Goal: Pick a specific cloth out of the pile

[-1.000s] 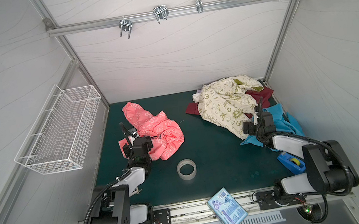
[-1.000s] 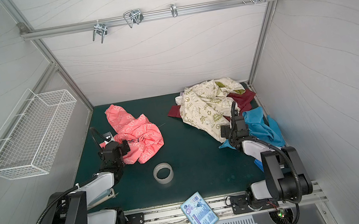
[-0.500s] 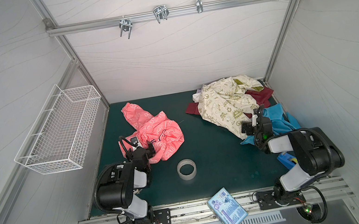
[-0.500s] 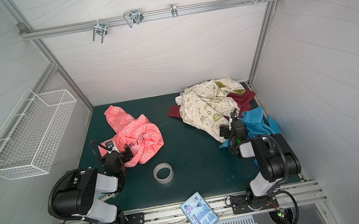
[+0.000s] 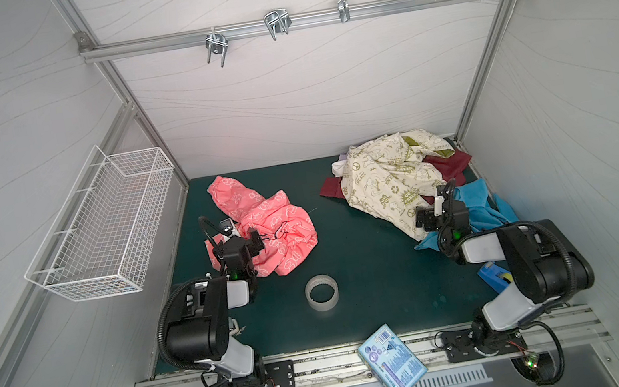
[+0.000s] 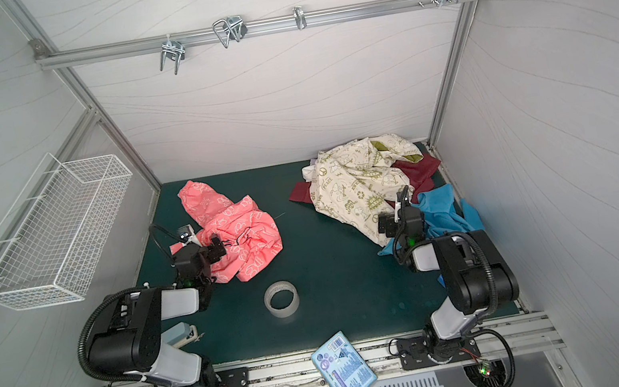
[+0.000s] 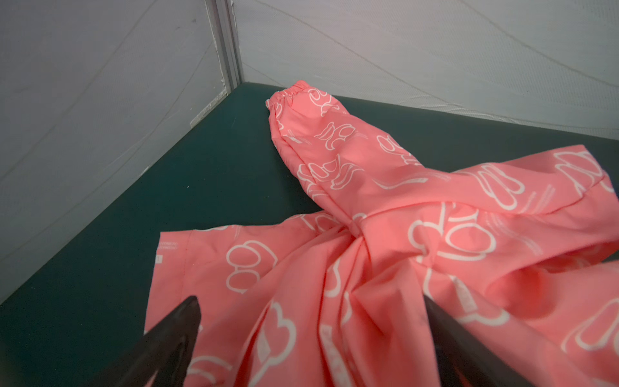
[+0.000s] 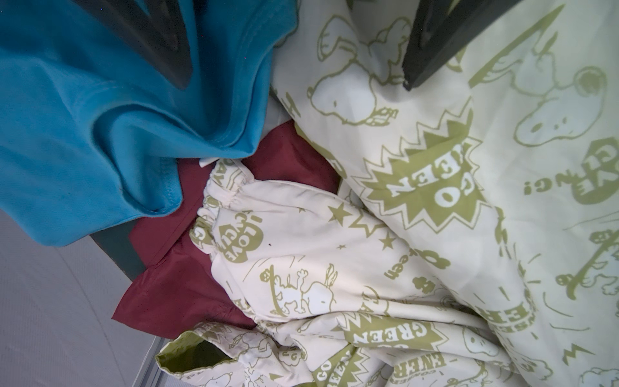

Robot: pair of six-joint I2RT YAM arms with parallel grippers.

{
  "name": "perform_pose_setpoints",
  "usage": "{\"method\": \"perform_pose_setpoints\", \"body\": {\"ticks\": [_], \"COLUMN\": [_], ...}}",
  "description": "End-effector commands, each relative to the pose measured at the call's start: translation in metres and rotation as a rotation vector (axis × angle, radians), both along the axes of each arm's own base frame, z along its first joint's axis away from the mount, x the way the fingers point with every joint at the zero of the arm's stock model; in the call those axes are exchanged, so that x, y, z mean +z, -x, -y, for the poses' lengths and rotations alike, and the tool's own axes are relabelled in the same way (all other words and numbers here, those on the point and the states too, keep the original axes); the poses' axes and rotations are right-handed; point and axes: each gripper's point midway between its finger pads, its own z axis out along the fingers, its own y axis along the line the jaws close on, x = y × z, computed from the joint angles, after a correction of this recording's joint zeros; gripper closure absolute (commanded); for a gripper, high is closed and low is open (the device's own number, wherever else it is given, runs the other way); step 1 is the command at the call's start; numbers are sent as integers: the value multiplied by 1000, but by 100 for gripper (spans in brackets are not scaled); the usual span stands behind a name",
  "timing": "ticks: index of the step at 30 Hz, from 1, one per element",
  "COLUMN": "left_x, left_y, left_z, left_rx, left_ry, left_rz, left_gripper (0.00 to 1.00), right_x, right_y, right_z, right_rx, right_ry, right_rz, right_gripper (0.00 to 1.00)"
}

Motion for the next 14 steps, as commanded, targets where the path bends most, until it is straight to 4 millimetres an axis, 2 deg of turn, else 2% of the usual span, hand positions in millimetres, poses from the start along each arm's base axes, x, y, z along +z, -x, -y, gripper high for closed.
{"method": "perform_pose_setpoints", "body": {"ticks": [1, 14], "left_x": [5, 5], "left_y": [-2, -4], "left_z": [-1, 1], "left_rx": [2, 0], "left_ry": [6, -5], "left_rz": [18, 8], "left_gripper": [1, 1], "right_x": [8, 8], "right_y": [-6, -6], "right_z": [-2, -1], "right_rx": [13, 11], "right_ry": [7, 7], "right_rz": [32, 33], "right_gripper": [1, 1]}}
